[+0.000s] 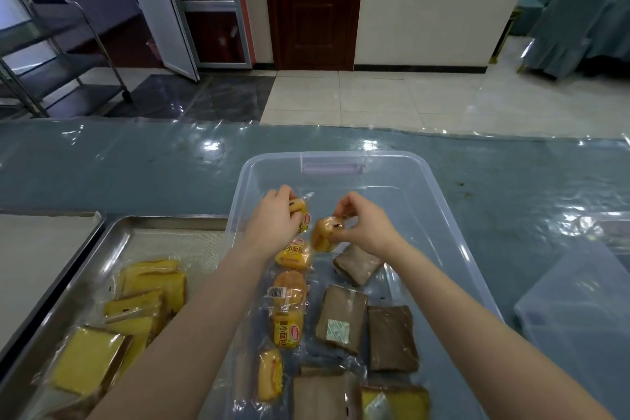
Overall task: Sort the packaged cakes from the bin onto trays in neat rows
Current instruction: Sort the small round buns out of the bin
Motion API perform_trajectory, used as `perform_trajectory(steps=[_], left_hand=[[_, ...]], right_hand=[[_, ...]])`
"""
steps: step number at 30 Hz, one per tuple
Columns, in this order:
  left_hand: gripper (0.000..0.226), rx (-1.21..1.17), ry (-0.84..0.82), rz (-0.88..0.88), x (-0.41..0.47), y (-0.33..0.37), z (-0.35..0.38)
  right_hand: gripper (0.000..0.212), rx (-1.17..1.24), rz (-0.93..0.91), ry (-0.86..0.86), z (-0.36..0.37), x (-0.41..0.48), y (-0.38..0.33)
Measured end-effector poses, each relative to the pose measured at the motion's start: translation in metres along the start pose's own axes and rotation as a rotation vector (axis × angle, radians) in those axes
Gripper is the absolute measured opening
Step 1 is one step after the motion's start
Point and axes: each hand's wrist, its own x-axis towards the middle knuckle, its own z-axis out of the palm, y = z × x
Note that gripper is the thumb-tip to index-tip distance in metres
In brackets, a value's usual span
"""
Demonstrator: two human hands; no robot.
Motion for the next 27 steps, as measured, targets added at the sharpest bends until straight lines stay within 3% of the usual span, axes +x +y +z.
perform_trajectory(steps=[4,6,9,13,16,18,21,27], left_hand=[[0.034,-0.26,-0.151,-0.002,-0.007,0.011,-0.006],[0.056,-0.31,-0.28,0.0,-0.011,0.013,-0.008],[0.084,-0.147,-0.321,0.067,-0.008,0.004,-0.008],[0.079,0.039,-0.196,0.071,0.002,-0.008,-0.005],[0.079,0.046,-0.139,0.06,0.007,-0.011,-0.002],[0.079,0.036,-0.12,0.076,0.009,-0.011,-0.001],[0.075,0.015,-0.078,0.098,0.01,-0.013,-0.001],[0.072,0.02,-0.034,0.129,0.012,-0.016,0.0]], right_hand=[[0.045,0.161,0.003,0.087,0.006,-0.011,-0.021],[0.049,0.225,0.038,0.115,0.013,-0.011,-0.025],[0.048,0.317,0.068,0.037,0.019,-0.007,-0.026],[0.04,0.493,0.108,-0.144,0.019,0.008,-0.007],[0.03,0.18,0.186,-0.149,0.031,0.021,0.012],[0.043,-0.013,0.233,-0.226,0.052,0.024,0.017],[0.076,-0.012,0.328,-0.343,0.086,0.031,0.022],[0.065,0.012,0.297,-0.396,0.115,0.036,0.03]])
